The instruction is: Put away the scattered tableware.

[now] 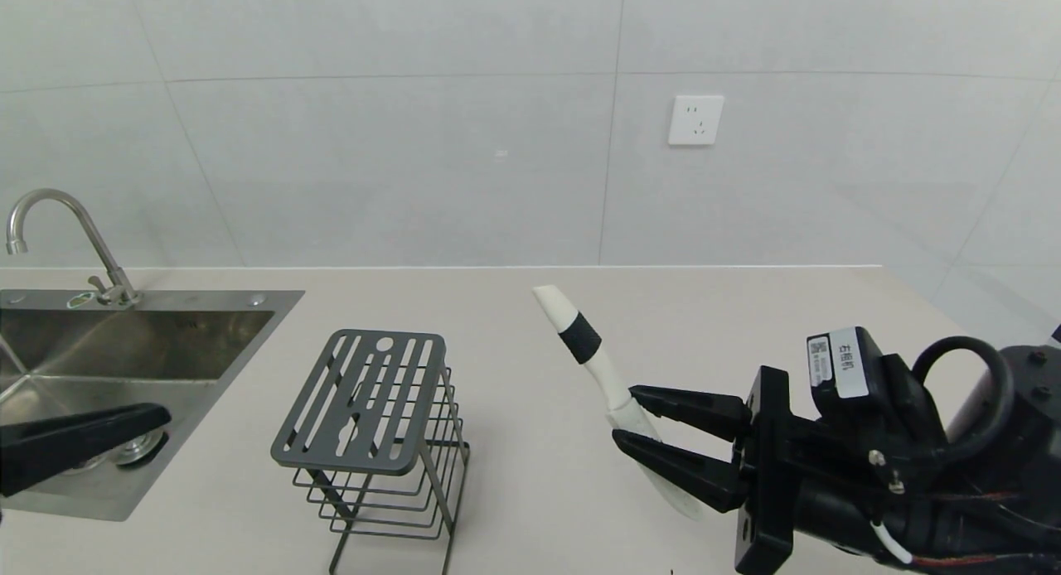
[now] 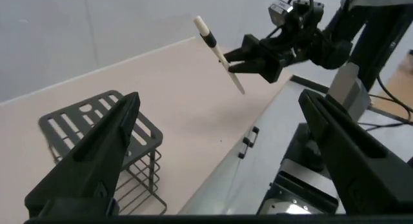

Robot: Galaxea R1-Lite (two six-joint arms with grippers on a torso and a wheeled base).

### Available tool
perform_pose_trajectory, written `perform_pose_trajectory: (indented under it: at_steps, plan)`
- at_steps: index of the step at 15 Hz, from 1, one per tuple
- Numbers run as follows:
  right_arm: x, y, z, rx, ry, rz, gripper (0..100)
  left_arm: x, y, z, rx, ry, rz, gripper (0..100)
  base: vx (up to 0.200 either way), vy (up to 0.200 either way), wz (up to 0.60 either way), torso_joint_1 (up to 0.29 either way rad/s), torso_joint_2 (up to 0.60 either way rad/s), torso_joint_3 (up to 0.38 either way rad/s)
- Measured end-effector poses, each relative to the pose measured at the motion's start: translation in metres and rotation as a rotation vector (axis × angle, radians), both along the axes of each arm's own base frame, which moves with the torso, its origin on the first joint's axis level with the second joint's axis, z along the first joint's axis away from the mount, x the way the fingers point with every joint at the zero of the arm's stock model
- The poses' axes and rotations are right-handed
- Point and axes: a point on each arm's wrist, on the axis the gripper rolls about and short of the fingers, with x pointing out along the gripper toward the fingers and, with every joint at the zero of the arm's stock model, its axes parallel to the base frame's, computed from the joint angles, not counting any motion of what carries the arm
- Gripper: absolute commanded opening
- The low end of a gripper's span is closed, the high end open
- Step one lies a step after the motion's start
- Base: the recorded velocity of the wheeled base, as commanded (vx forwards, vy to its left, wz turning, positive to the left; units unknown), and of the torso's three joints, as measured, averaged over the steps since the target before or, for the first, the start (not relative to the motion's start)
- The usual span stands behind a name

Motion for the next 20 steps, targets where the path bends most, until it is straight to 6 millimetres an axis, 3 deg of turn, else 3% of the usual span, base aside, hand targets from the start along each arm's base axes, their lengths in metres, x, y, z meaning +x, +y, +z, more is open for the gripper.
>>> perform_pose_trajectory:
  at_steps: [5, 9, 20]
  plan:
    - [-0.002, -0.005, 0.001, 0.003, -0.003, -0.011, 0, 0.053, -0.022, -0.001, 0.062, -0.014, -0.092, 100, 0.000, 0.000, 0.00, 0.000, 0.00, 0.000]
    - [-0.003, -0.009, 0.006, 0.022, -0.022, -0.017, 0, 0.080, -0.041, 0.006, 0.029, 0.020, -0.162, 100, 0.000, 0.000, 0.00, 0.000, 0.00, 0.000]
    - [-0.005, -0.015, 0.017, 0.060, -0.061, -0.032, 0, 0.135, -0.140, -0.019, -0.063, -0.117, -0.284, 100, 0.000, 0.000, 0.00, 0.000, 0.00, 0.000]
